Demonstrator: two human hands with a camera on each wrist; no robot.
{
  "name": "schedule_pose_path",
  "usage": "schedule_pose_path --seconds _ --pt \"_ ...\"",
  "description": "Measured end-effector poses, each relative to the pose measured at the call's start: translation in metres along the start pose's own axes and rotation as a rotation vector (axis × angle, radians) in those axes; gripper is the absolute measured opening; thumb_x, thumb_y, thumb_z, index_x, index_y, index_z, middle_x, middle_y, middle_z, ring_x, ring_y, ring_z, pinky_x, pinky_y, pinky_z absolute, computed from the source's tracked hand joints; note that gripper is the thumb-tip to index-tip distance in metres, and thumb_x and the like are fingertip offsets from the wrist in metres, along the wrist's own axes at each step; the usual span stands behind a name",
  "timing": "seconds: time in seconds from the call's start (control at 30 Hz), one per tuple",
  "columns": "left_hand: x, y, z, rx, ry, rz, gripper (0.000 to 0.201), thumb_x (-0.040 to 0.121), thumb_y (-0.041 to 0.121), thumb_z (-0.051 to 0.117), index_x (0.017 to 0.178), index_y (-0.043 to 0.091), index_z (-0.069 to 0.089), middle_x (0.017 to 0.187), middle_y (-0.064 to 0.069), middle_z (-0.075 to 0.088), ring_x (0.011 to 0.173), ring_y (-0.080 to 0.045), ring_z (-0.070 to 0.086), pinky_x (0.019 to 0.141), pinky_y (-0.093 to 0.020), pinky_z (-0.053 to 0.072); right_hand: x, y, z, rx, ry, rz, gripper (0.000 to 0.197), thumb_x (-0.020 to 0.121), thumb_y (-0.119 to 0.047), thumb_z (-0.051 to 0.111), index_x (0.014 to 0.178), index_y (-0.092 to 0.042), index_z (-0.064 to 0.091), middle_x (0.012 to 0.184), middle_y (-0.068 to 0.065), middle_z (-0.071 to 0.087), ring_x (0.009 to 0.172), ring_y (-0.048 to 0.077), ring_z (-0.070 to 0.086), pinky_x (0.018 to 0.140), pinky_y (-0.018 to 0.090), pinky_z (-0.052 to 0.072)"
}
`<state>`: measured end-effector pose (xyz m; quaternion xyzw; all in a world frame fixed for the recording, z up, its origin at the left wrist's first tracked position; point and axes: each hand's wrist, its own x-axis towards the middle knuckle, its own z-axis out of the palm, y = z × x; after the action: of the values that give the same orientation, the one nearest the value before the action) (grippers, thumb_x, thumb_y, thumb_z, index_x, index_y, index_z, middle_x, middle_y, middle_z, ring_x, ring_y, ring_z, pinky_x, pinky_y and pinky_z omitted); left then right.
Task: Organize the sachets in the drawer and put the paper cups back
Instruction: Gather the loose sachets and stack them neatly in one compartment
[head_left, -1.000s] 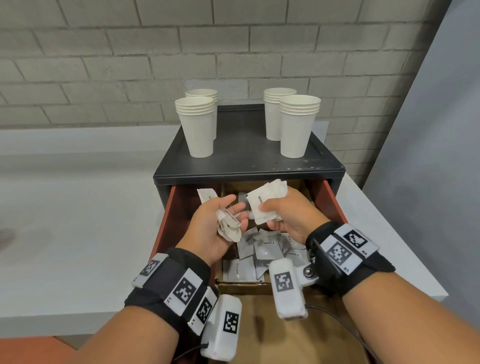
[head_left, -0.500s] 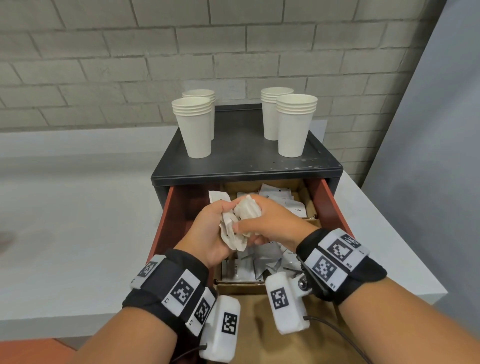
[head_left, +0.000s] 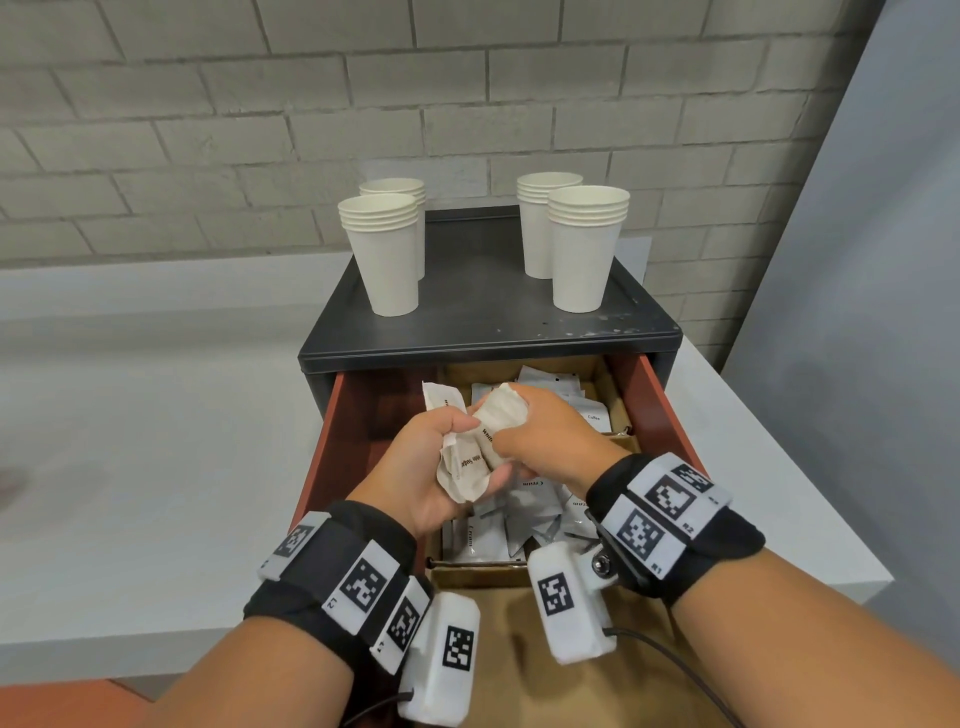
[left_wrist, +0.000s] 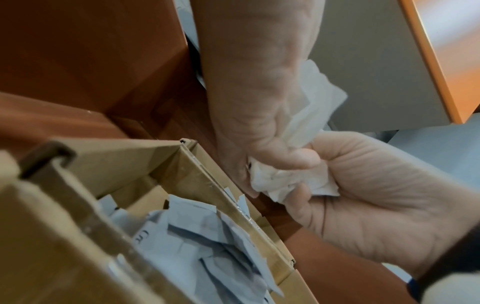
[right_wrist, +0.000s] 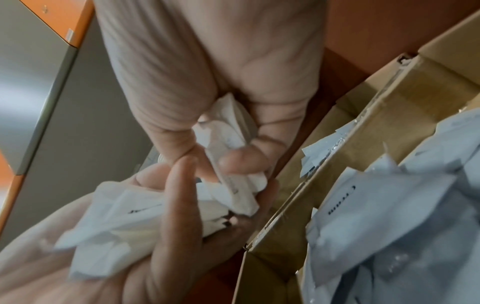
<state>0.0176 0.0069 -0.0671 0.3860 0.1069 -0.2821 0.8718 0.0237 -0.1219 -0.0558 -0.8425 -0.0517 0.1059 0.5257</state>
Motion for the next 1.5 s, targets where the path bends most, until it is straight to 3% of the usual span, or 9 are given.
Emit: schedule_pose_path --seconds 0.1,0.23,0.5,0.67,0.8,1.0,1.2,1.3,1.5 --pt "0.003 0.001 -0.002 0.030 0.050 0.032 0.039 0.088 0.002 0.036 0.121 0.008 0.056 0.124 -0.018 0.060 0.110 -0.032 0.059 0.102 -0.045 0.042 0.003 0.002 -0.004 0.099 0.095 0.053 0.034 0.082 0.000 0.055 0.113 -0.016 0.056 0.101 0.005 0.060 0.090 0.023 0.060 0.053 0.026 0.050" --pt "0.004 0.004 0.000 0.041 0.129 0.106 0.038 0.089 -0.003 0.032 0.120 0.010 0.052 0.114 -0.014 0.062 0.100 -0.031 0.063 0.088 -0.037 0.049 0.003 0.003 -0.007 0.178 0.150 0.117 0.044 0.084 -0.005 0.055 0.126 -0.017 0.049 0.115 0.007 0.054 0.089 0.020 0.057 0.055 0.024 0.052" --pt "0.001 0.006 0.003 -0.035 0.169 0.205 0.048 0.088 -0.015 0.029 0.121 0.010 0.052 0.137 -0.019 0.048 0.121 -0.039 0.050 0.074 -0.043 0.051 -0.003 0.001 0.000 0.295 -0.090 0.196 0.017 0.084 -0.015 0.064 0.096 -0.025 0.056 0.103 0.004 0.060 0.090 0.015 0.057 0.054 0.018 0.050" --pt "0.000 0.006 0.005 -0.039 0.172 0.228 0.046 0.086 -0.018 0.028 0.102 0.012 0.058 0.135 -0.018 0.049 0.097 -0.033 0.058 0.086 -0.039 0.049 -0.003 0.000 -0.001 0.298 0.013 0.169 0.028 0.085 -0.004 0.058 0.106 -0.022 0.052 0.108 0.005 0.057 0.085 0.014 0.057 0.053 0.019 0.049" --pt "0.002 0.007 0.003 -0.082 0.195 0.244 0.043 0.088 -0.015 0.034 0.115 0.012 0.054 0.138 -0.017 0.048 0.122 -0.035 0.051 0.092 -0.045 0.046 -0.002 -0.003 -0.007 0.330 0.148 0.188 0.032 0.088 -0.002 0.053 0.113 -0.021 0.047 0.113 0.009 0.055 0.091 0.021 0.058 0.050 0.021 0.048" --pt "0.003 0.006 0.005 -0.089 0.172 0.255 0.031 0.093 -0.006 0.043 0.114 0.011 0.059 0.114 -0.014 0.059 0.104 -0.029 0.059 0.081 -0.043 0.050 -0.009 -0.004 0.005 0.295 -0.134 0.226 0.018 0.088 -0.009 0.055 0.099 -0.024 0.054 0.094 0.005 0.060 0.076 0.014 0.059 0.051 0.019 0.049" --pt "0.004 0.006 0.002 -0.102 0.133 0.265 0.033 0.094 -0.006 0.036 0.108 0.015 0.059 0.125 -0.013 0.057 0.112 -0.028 0.054 0.086 -0.045 0.047 -0.009 -0.002 0.003 0.342 -0.204 0.229 0.021 0.089 -0.013 0.059 0.107 -0.022 0.054 0.086 0.000 0.062 0.073 0.013 0.062 0.060 0.023 0.050" --pt "0.004 0.005 0.003 -0.118 0.132 0.275 0.038 0.092 -0.010 0.033 0.106 0.014 0.058 0.122 -0.014 0.058 0.121 -0.029 0.051 0.088 -0.045 0.045 -0.009 -0.003 0.001 0.340 -0.166 0.215 0.024 0.087 -0.006 0.060 0.106 -0.020 0.053 0.096 0.005 0.062 0.080 0.015 0.061 0.061 0.026 0.051" --pt "0.001 0.006 0.002 -0.137 0.212 0.329 0.036 0.089 -0.014 0.040 0.101 0.015 0.057 0.110 -0.012 0.061 0.107 -0.028 0.058 0.092 -0.045 0.045 -0.002 -0.001 -0.005 0.399 0.101 0.250 0.036 0.087 -0.003 0.057 0.120 -0.016 0.050 0.120 0.016 0.056 0.096 0.025 0.057 0.054 0.025 0.049"
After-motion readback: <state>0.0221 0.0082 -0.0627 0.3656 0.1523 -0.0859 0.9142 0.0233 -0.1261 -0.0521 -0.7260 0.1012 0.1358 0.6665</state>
